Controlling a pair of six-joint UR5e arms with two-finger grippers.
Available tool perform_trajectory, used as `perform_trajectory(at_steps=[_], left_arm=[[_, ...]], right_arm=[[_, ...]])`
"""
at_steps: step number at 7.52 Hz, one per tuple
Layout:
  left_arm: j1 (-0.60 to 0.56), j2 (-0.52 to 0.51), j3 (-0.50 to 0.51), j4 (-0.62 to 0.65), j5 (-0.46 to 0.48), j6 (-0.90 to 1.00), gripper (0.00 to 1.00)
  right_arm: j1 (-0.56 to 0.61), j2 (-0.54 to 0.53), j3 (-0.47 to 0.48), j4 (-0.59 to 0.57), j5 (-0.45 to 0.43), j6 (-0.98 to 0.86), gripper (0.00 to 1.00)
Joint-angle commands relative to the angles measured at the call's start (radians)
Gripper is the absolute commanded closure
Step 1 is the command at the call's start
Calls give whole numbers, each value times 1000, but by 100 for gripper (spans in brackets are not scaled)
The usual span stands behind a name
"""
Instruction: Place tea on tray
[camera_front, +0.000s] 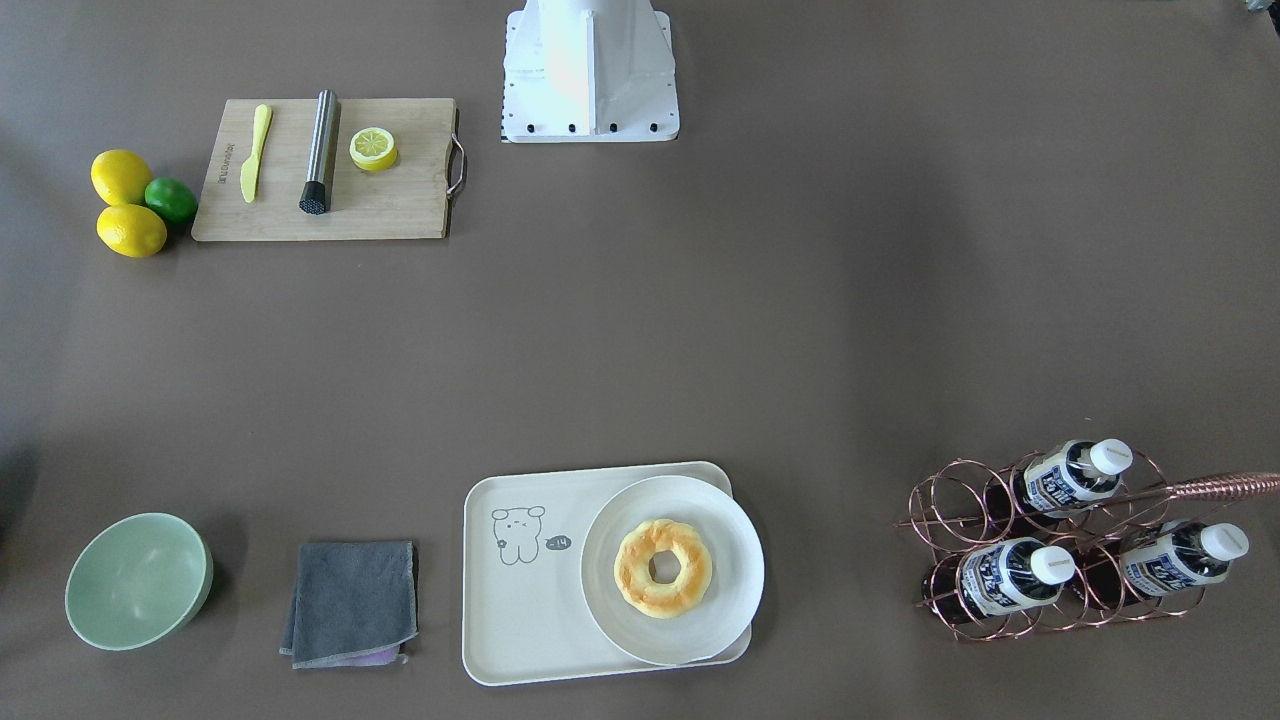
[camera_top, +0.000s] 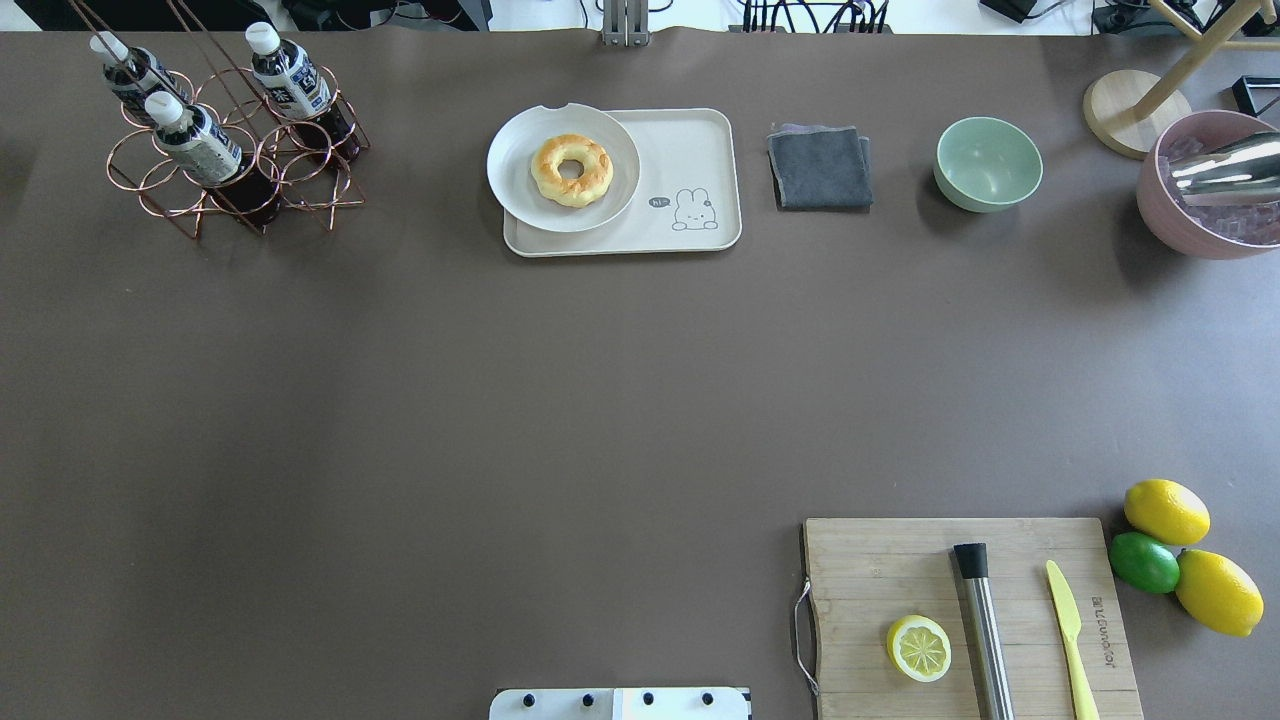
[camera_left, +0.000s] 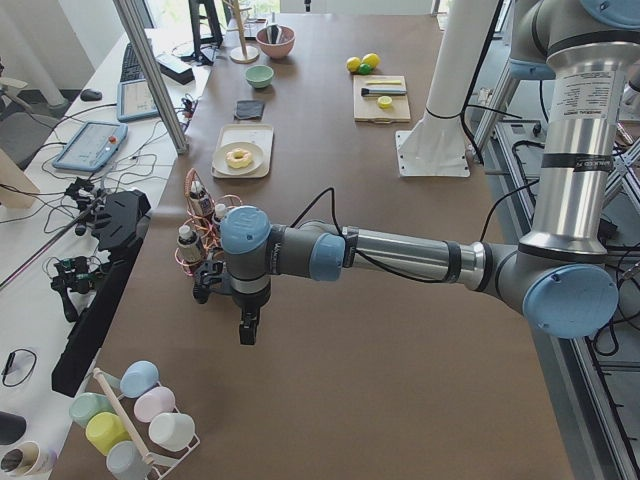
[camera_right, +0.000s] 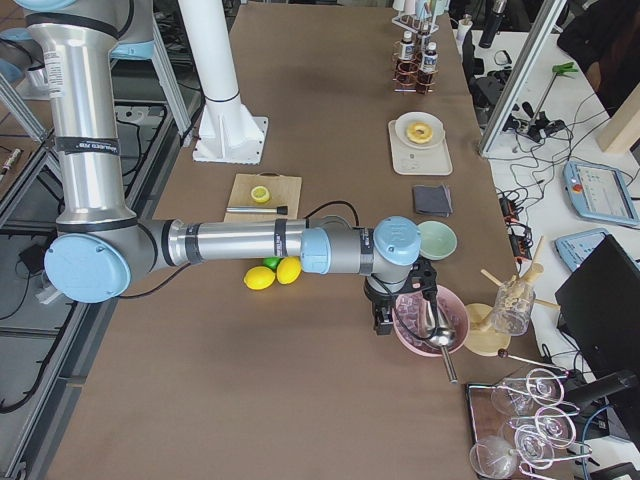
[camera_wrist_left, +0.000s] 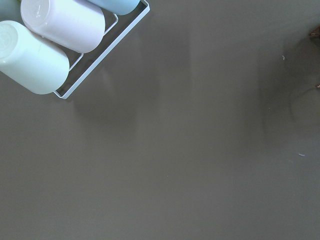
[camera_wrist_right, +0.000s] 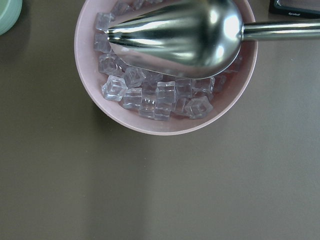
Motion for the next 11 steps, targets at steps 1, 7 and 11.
perform_trajectory(at_steps=[1,7,11], left_arm=[[1,12,-4,1,-2,0,2],[2,10,-74,-1,-5,-8,2],[91,-25,-215,-7,8,-50,2]], right_arm=[[0,0,6,0,1,5,0],[0,2,8,0,3,6,0],[0,2,6,0,-5,5,0]])
